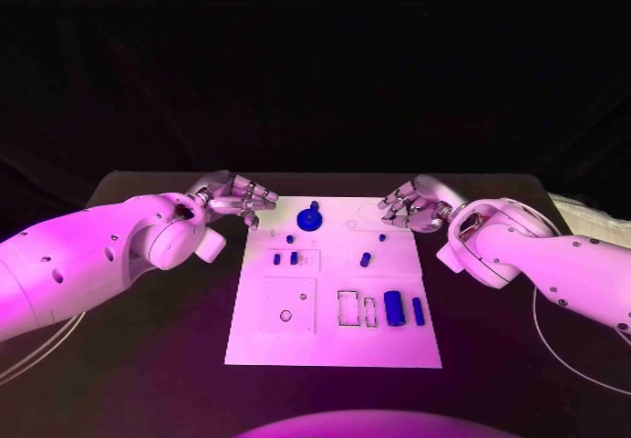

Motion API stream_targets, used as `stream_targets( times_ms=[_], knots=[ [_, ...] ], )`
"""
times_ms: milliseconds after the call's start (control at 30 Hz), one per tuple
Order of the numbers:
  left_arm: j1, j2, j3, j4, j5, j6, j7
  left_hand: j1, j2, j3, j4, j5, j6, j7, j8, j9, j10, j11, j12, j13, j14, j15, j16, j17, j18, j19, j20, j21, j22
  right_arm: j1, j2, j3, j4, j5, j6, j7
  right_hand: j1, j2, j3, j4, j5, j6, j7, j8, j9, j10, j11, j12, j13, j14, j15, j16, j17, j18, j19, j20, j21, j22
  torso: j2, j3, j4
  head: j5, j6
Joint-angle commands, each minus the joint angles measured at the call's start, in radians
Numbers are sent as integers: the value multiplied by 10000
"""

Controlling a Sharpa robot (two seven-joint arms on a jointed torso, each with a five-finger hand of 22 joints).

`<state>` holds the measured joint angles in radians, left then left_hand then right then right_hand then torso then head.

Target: Assemble the parts on the task board

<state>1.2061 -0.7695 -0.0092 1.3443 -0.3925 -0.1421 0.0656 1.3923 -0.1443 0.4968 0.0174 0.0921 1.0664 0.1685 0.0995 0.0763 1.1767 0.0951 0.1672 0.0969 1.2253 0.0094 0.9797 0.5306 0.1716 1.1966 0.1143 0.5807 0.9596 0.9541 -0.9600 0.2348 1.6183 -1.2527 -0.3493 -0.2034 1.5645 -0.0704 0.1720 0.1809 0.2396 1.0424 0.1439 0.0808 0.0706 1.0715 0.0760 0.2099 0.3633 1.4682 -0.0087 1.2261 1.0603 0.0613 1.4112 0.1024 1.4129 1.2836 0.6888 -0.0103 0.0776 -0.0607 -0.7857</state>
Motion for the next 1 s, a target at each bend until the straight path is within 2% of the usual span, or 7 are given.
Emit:
stream_targets(
  times_ms=[33, 200, 300, 467, 633, 767, 1000],
  knots=[
    [-19, -320, -11, 597, 4797, 8, 1576, 24, 227, -198, -77, 62, 369, -155, 310, 103, 372, -188, 473, 227, -52, -108, -3, -39, 133, -108, -86, -105, -77, 10, -15, -3, 114, -3400, 1396, -731, -52, -197, 237, 65, -410, 155, -40, -24, -5, 87, -4, -207, -480, 105, 41, -128, -139, 45, 19, 7, -36, -59, 20, -30, 10, -167, 152],
    [-91, -712, -72, 1362, 5648, 76, 2247, -1472, -210, -1439, 781, -197, -553, 73, -21, -81, -336, 75, 539, 314, -146, 114, 14, -101, 50, -231, 27, -343, -273, -7, -2, -3, 342, -4781, 1760, -1118, -251, -427, 473, 257, -953, 136, -84, -132, -27, 102, 9, -432, -1072, 53, 53, -400, -480, 93, -100, 17, -188, -292, 7, -66, 64, -269, 98],
    [-156, -844, -129, 1723, 5934, -18, 2694, -1707, -292, -2221, 1043, -260, -1090, 18, -169, -99, -1036, 131, 475, 287, -692, 217, -298, -292, 80, -578, 147, -761, -577, -16, 51, -3, 436, -5335, 1942, -1310, -343, -577, 540, 333, -1207, 87, -95, -165, -35, 53, 20, -543, -1359, 16, 55, -582, -703, 134, -198, 20, -316, -489, 5, -69, 61, -266, 123],
    [-286, -947, -168, 2065, 6097, -74, 3019, -887, 249, -3198, 952, -315, -972, 110, 47, -60, -1639, 349, 459, 94, -2095, 588, -3039, -1776, 92, -1975, 566, -2866, -2351, -22, 203, -6, 411, -5826, 2196, -1467, -402, -743, 734, 402, -1381, 77, -266, -166, -32, -91, -98, -737, -1960, -369, -158, -1970, -2320, 454, -978, -120, -1339, -2013, 3, -82, 41, -340, 144],
    [-353, -971, -179, 2178, 6126, -58, 3128, 2, 813, -3276, 646, -280, -571, 185, 103, -89, -1381, 475, 264, -229, -1892, 772, -5481, -2875, 108, -2336, 888, -4281, -4068, -24, 337, -10, 339, -5993, 2528, -1528, -422, -766, 915, 427, -1424, 166, -403, -143, -18, -6, -238, -762, -2348, -247, -355, -2271, -2575, 453, -924, -342, -1527, -2171, 5, -69, 44, -350, 109],
    [-375, -975, -182, 2214, 6113, -71, 3180, 277, 936, -3235, 559, -258, -441, 202, 23, -99, -1207, 477, 44, -331, -1752, 927, -6588, -3335, 114, -2661, 1071, -4891, -4944, -44, 431, -18, 255, -6065, 2851, -1583, -321, -706, 1107, 361, -1367, 307, -430, -118, -2, 172, -262, -735, -2533, -170, -381, -2321, -2597, 428, -818, -372, -1520, -2119, 10, -70, 44, -351, 63],
    [-386, -986, -183, 2249, 6084, -120, 3229, 386, 960, -3182, 526, -250, -379, 201, -32, -99, -1120, 483, -101, -332, -1518, 957, -7059, -3525, 141, -2568, 1071, -4999, -5341, -123, 556, -25, 63, -6150, 3002, -1655, -327, -695, 1270, 338, -1344, 430, -417, -109, 6, 316, -258, -743, -2710, -89, -395, -2286, -2541, 401, -705, -386, -1472, -2024, 12, -68, 44, -376, 44]
  ],
)
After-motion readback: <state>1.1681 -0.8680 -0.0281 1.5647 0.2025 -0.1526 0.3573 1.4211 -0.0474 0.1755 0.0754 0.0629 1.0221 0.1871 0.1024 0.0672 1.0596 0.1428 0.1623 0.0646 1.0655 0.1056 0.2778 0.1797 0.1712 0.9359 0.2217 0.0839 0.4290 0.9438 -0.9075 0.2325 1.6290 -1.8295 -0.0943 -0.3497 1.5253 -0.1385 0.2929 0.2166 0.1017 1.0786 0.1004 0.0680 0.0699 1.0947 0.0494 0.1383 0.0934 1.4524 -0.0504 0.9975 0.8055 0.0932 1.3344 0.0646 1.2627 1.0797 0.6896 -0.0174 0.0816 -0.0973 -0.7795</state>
